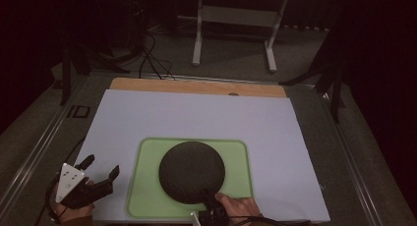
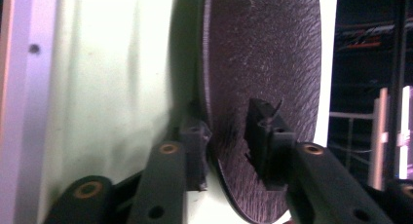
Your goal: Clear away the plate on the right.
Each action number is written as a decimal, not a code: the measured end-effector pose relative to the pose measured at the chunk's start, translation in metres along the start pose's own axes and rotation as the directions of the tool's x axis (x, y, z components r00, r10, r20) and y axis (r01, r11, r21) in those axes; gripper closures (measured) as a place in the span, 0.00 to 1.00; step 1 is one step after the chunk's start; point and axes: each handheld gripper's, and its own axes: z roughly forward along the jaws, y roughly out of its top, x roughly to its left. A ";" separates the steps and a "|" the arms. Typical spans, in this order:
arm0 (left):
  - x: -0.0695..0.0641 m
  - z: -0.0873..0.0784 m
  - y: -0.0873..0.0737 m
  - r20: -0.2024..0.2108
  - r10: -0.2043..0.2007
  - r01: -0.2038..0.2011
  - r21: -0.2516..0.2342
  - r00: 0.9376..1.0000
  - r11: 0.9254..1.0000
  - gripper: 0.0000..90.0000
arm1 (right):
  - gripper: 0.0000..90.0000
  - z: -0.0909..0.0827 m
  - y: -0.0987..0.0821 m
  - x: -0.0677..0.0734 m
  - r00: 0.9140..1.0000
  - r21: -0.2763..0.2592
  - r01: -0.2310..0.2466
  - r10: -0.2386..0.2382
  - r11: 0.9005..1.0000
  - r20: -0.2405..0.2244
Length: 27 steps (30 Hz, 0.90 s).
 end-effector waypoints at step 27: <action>0.010 -0.014 0.000 -0.015 0.043 -0.043 -0.014 0.999 0.999 0.16 | 0.45 -0.025 -0.055 -0.052 0.725 -0.136 -0.679 0.630 0.721 -0.279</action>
